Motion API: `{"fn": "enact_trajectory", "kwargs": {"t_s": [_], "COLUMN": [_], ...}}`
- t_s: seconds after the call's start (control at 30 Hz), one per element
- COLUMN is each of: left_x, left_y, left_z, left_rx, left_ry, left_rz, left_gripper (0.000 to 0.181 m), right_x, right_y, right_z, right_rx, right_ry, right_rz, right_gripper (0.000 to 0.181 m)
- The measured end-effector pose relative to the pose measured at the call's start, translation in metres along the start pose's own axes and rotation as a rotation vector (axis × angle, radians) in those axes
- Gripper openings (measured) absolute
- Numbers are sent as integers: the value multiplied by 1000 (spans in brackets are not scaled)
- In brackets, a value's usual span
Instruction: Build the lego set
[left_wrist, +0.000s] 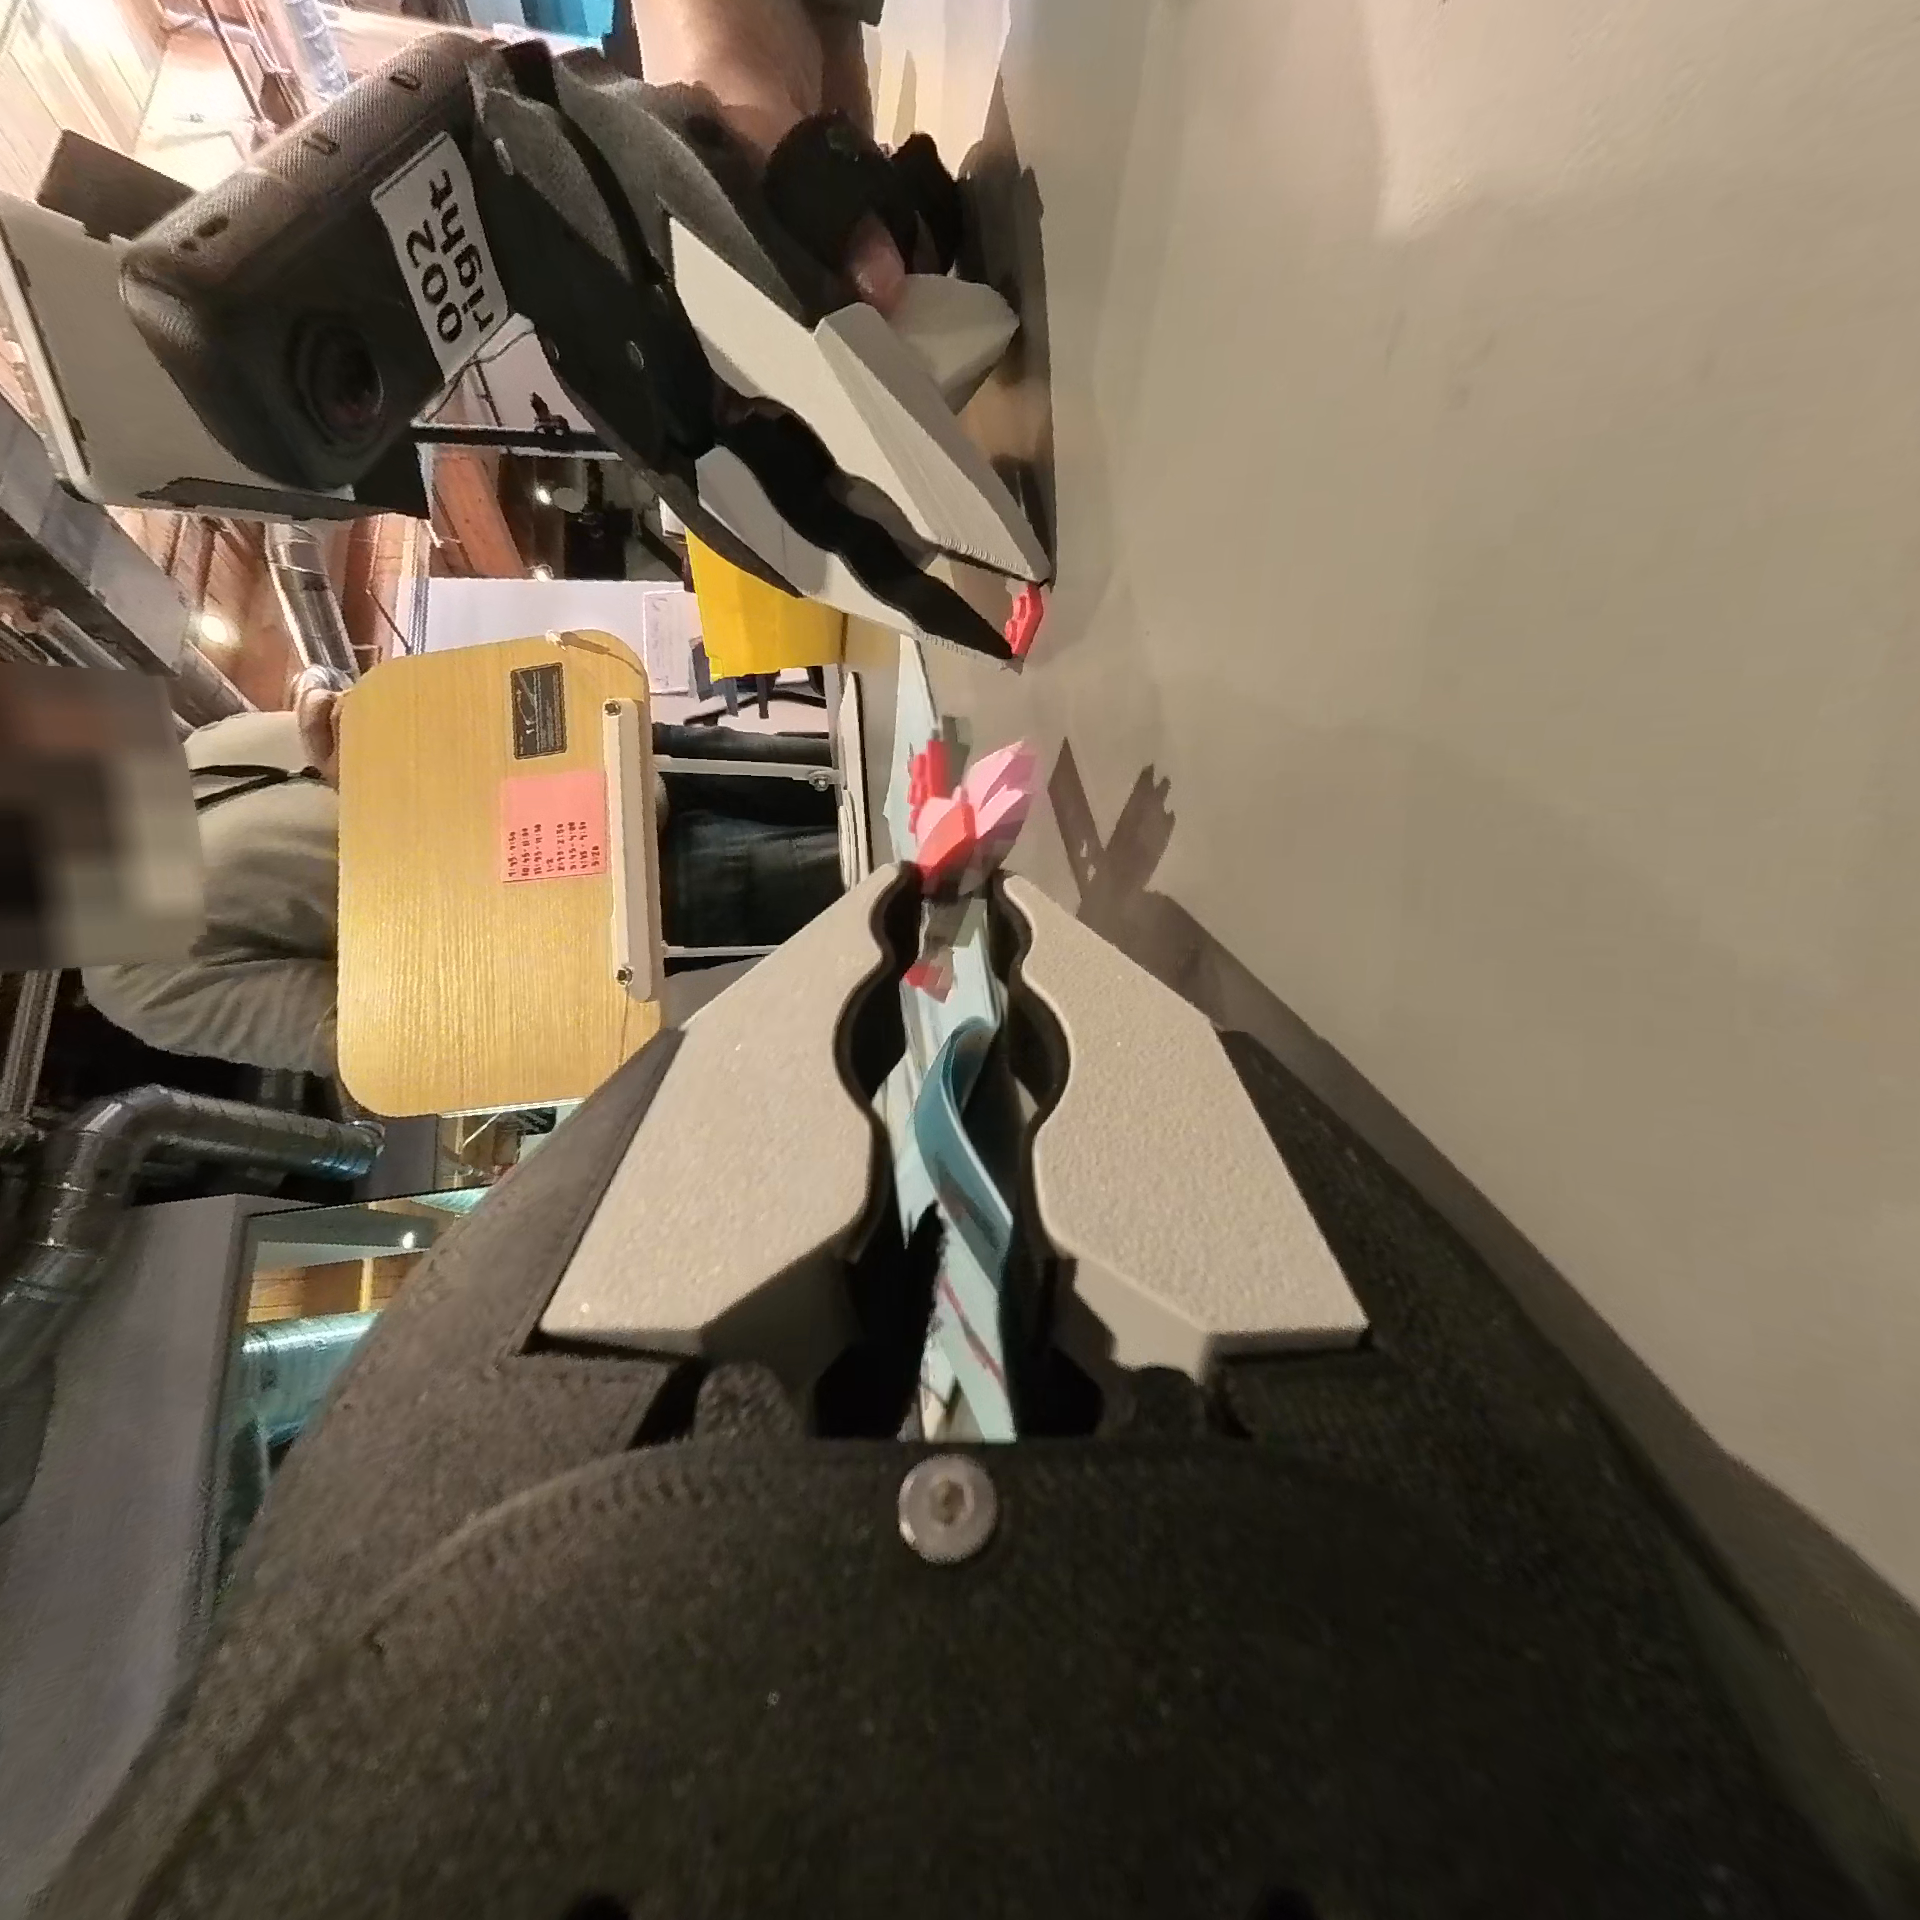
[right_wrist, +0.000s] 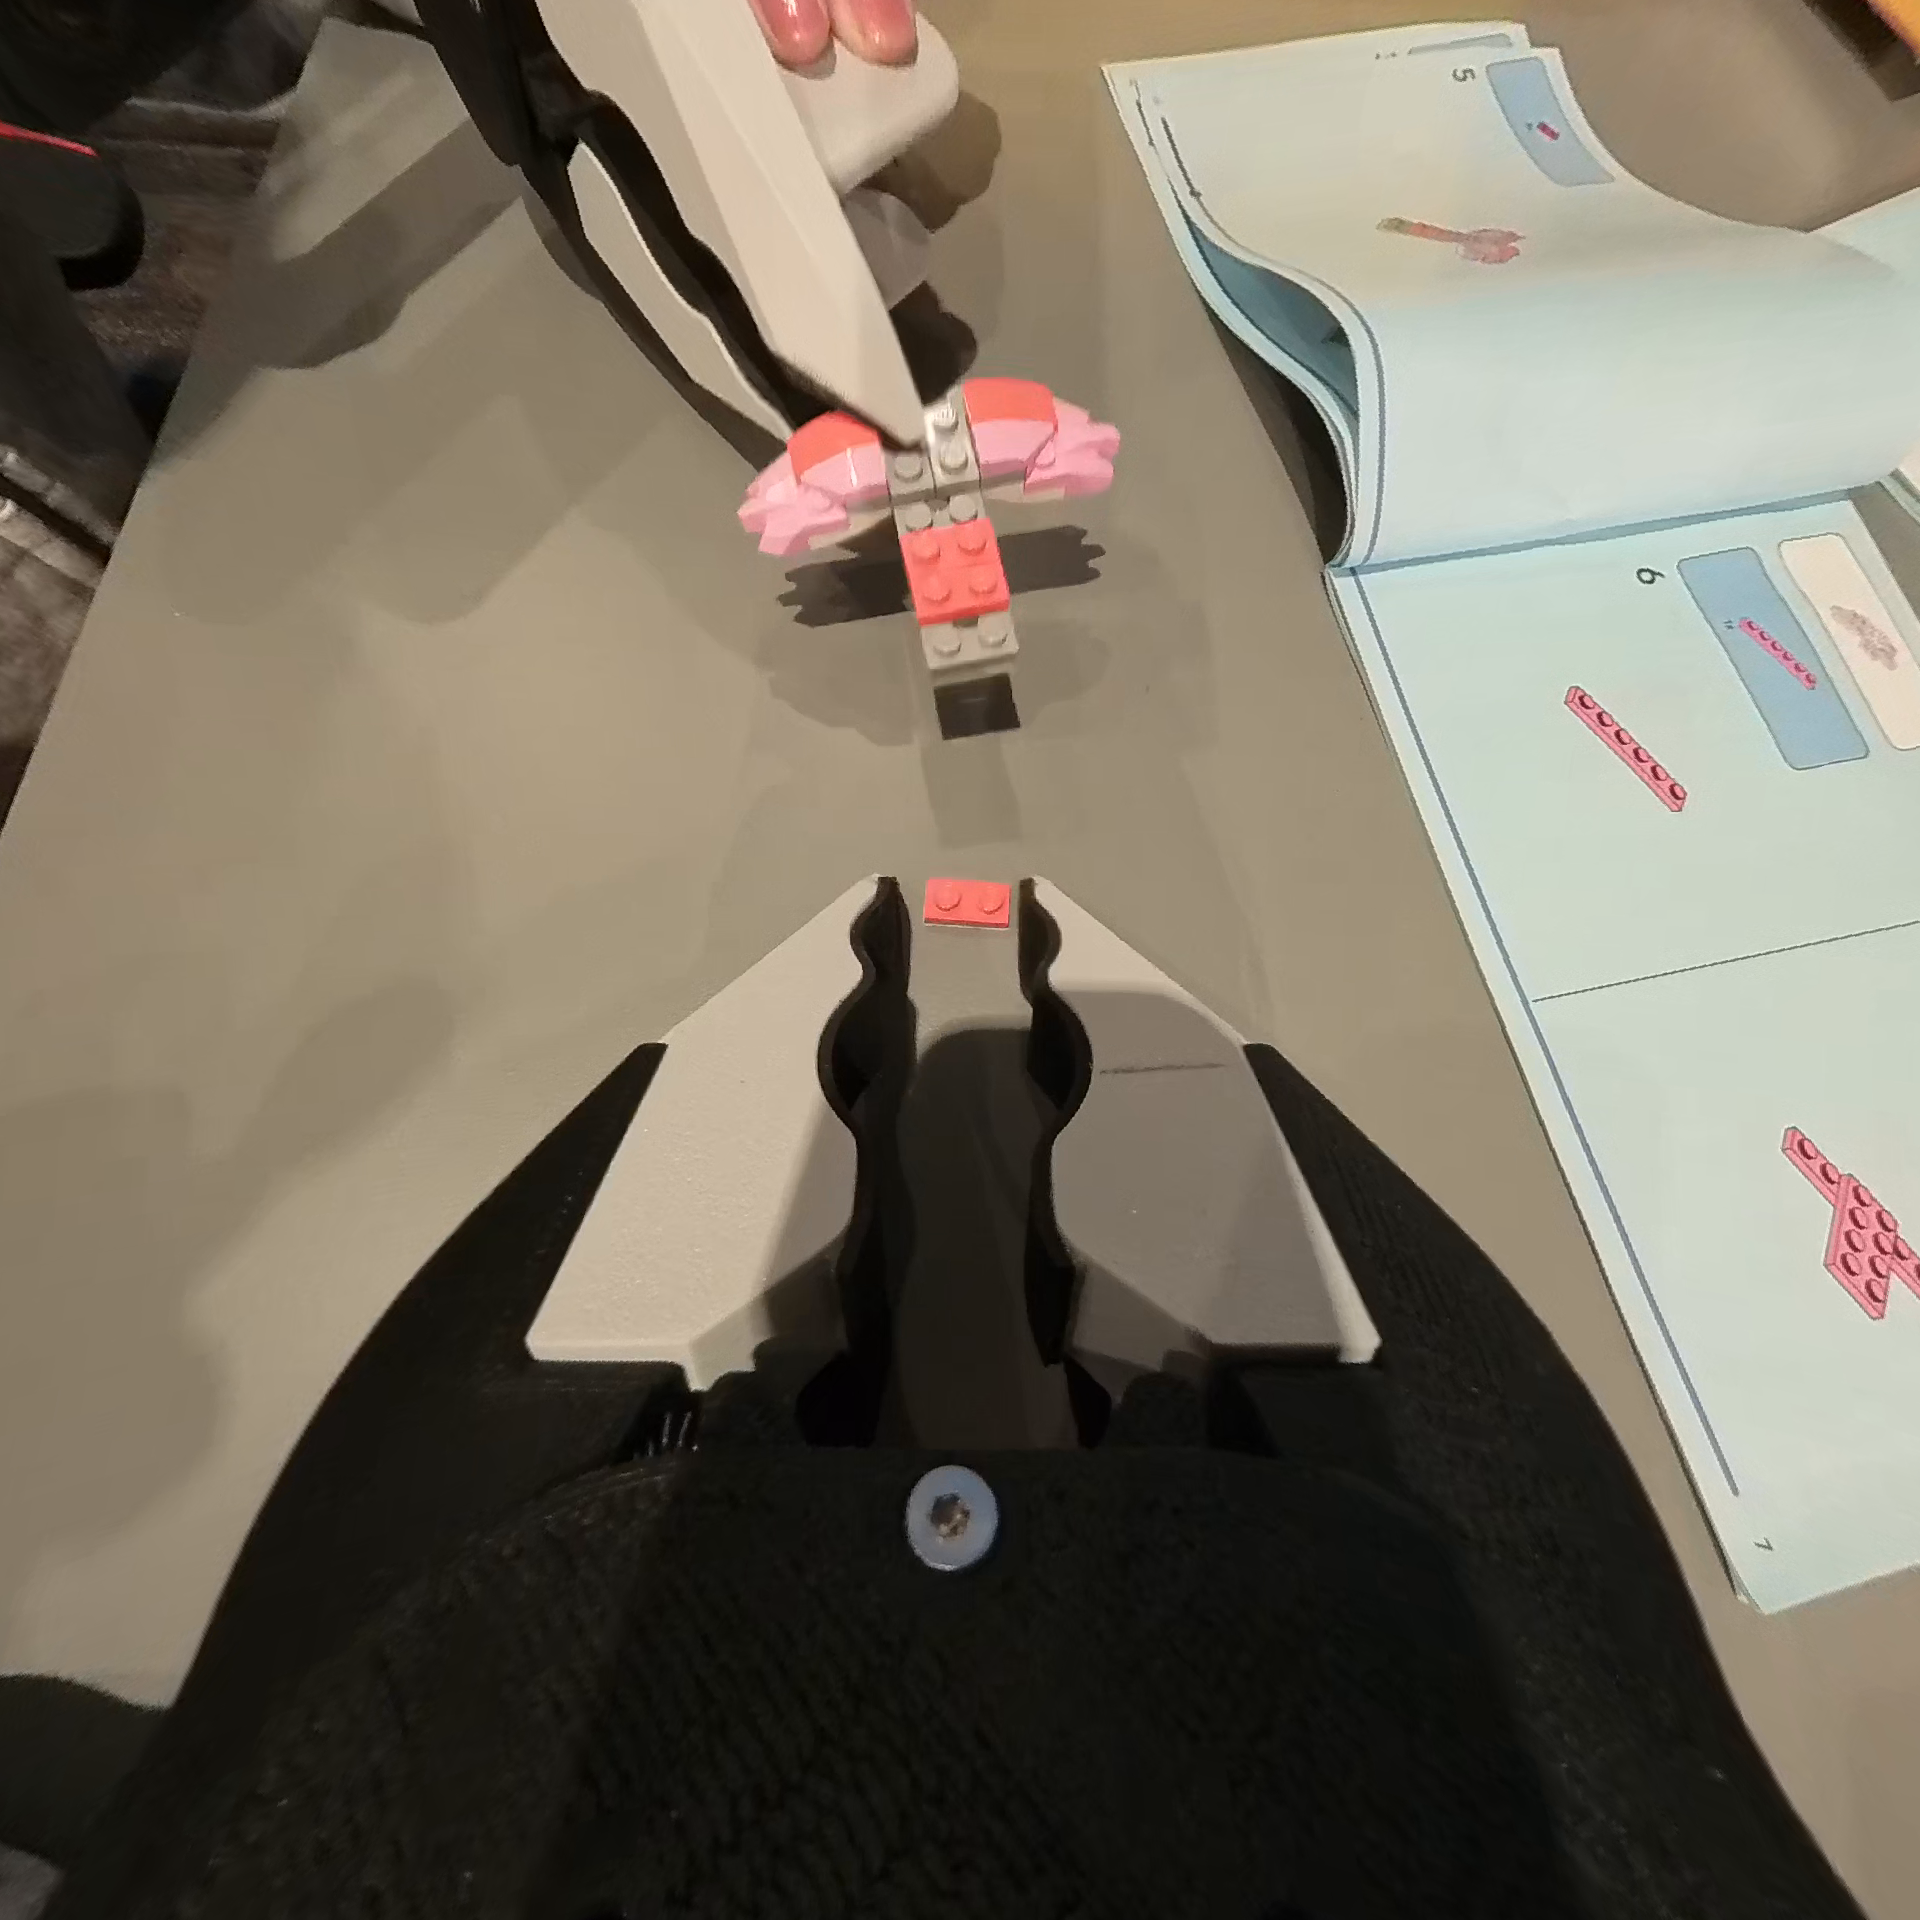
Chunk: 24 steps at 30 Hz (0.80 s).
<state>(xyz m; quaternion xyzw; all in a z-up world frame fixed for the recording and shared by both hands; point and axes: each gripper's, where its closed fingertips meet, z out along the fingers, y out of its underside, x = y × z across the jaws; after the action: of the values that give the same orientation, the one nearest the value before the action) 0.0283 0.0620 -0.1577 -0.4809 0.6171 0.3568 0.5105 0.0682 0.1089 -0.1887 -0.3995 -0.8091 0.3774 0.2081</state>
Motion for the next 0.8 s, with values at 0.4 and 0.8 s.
{"fn": "enact_trajectory", "kwargs": {"t_s": [0.4,0.8], "left_x": [-12,-15], "left_y": [11,30], "left_z": [2,10], "left_rx": [-38,-62], "left_ry": [-61,-55], "left_rz": [-57,-134], "left_gripper": [11,11], "right_x": [-4,-4], "right_y": [-4,-7], "right_z": [-2,-8], "right_rx": [30,69], "right_ry": [-13,13], "right_rz": [-23,-56], "right_gripper": [28,31]}}
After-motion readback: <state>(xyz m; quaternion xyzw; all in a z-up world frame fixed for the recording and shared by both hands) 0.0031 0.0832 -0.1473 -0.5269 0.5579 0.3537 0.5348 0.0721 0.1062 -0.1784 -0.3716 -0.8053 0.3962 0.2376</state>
